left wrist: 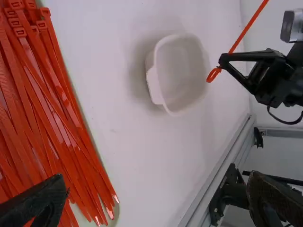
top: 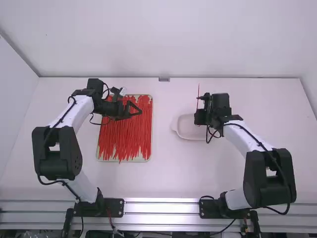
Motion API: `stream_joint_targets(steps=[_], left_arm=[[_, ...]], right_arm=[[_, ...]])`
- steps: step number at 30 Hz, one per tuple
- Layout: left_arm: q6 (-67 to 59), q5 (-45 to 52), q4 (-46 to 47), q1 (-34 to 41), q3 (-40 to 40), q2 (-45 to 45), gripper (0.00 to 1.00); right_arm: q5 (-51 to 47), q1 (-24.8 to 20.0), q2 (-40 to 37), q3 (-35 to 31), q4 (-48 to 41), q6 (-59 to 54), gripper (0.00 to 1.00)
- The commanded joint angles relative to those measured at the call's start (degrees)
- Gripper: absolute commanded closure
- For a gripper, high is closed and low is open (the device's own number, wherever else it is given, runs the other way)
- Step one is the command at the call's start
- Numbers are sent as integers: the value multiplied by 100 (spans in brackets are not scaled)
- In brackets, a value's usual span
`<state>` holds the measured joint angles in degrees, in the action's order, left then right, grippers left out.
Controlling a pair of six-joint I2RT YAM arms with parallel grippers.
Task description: Fasten the cable tie
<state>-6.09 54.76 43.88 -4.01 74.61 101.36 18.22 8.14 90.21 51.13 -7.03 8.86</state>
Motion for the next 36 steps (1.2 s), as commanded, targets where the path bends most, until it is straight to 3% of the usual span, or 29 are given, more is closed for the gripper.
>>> stream_joint_targets(steps=[1,19,28,31,32,33,36], left_arm=[[-103,68,7,-50,-92,-68,1],[-103,127,22,-50,-92,-68,1],[-103,127,22,-50,-92,-68,1],[-105,125,24,-50,-92,-68,1],[-107,127,22,-50,-94,-68,1],[-105,125,22,-50,-94,-68,1],[-107,125,-4,-50,-94,-68,1]], right_arm=[[-31,15,-20,-101,66,28,100],[-70,17,-20,-890,1200,31,100],[-70,15,-20,-890,1163,31,100],[-57,17,-20,-890,1180,31,83],[-50,17,-20,-890,1182,31,26],[-55,17,-20,-890,1185,31,2],[-101,15,-20,-890,1185,28,2]])
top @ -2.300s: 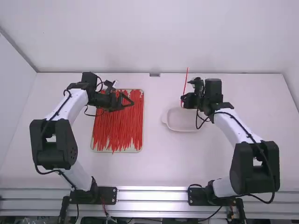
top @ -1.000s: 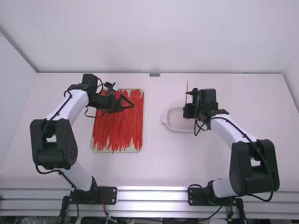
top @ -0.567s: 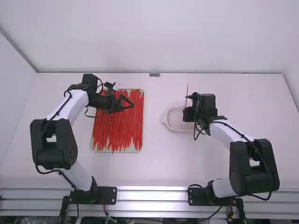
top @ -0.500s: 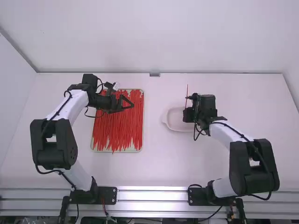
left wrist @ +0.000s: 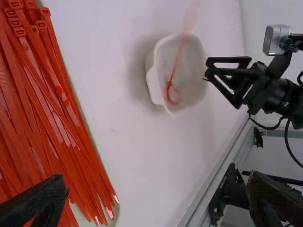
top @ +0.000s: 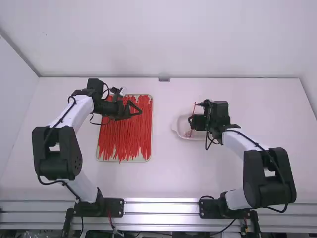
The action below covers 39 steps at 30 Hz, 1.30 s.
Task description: Fasten the cable tie
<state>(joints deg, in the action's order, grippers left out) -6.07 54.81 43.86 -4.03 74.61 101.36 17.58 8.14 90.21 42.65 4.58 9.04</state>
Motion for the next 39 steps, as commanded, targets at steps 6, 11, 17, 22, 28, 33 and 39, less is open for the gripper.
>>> stream_joint_targets(steps=[6,11,17,22,28,33,39], left_arm=[[-105,120,-39,-48,-103,-68,1],[-109,120,-42,-48,-103,-68,1],[-103,122,-81,-48,-103,-68,1],[-105,120,-83,-48,-103,-68,1],[-107,120,-101,-48,-103,-68,1],[-105,101,-107,-48,-103,-68,1],[-107,111,-199,-48,-103,-68,1]], right_arm=[[-144,17,-20,-42,87,13,2],[-129,15,-31,-39,240,15,2],[-116,15,-44,249,-205,15,2],[-116,24,-44,686,-994,11,2],[-459,181,-125,922,-1182,13,2],[-1296,411,-380,1137,-1620,83,2],[-2098,754,-970,1180,-2037,162,2]])
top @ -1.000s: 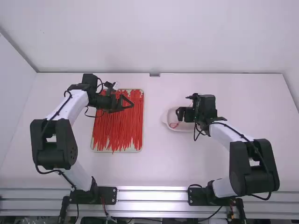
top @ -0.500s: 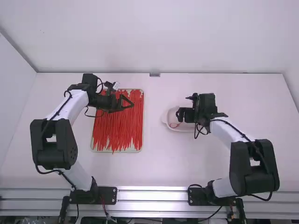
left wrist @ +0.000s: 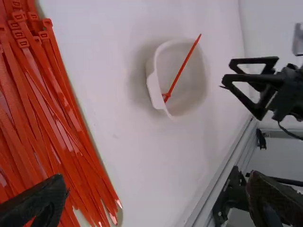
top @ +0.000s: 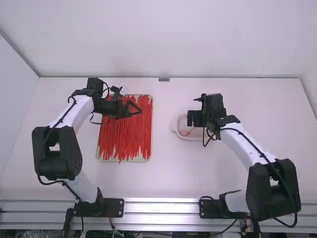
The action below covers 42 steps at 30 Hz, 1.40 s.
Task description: Fasten the cable tie
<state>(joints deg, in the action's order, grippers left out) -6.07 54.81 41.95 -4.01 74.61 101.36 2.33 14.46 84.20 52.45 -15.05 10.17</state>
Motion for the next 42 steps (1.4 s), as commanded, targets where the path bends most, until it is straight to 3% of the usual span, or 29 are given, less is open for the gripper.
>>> stream_joint_targets(steps=[1,12,33,42], left_arm=[[-103,107,-22,-50,-103,-68,1],[-136,35,-90,-50,-103,-68,1],[-105,-326,-271,-50,-101,-68,1],[296,-733,-696,355,-506,-473,8]], right_arm=[[-605,153,-420,201,-92,48,2],[-1008,463,-1150,197,-439,-4,2],[-1012,358,-1139,190,-514,-13,2],[-587,-82,-1561,-232,-91,-438,9]])
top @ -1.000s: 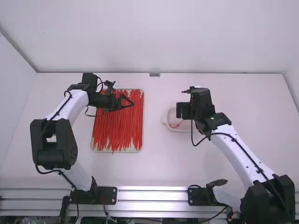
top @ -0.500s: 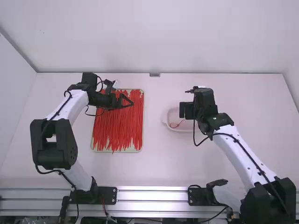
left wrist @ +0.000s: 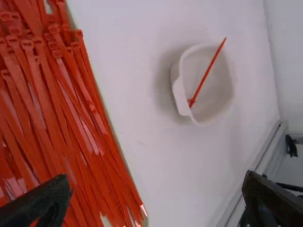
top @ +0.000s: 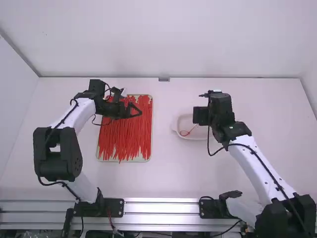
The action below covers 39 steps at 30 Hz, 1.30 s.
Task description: Fasten the cable tie
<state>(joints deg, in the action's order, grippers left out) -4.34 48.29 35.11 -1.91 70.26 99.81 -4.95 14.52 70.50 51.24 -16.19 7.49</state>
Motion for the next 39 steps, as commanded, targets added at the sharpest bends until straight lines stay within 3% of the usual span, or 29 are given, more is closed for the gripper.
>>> stream_joint_targets(steps=[1,15,33,39], left_arm=[[198,-156,-86,191,-145,-392,9],[434,-1356,-1286,191,-1346,-1592,30],[434,-3620,-3511,191,-3609,-3856,69],[434,-4349,-3511,191,-4338,-4585,82]], right_arm=[[222,-169,-272,-193,104,-250,11],[495,-1452,-1640,-1561,1472,-749,34],[495,-1452,-3992,-3914,1619,-749,75],[495,-1452,-4624,-4545,1619,-749,86]])
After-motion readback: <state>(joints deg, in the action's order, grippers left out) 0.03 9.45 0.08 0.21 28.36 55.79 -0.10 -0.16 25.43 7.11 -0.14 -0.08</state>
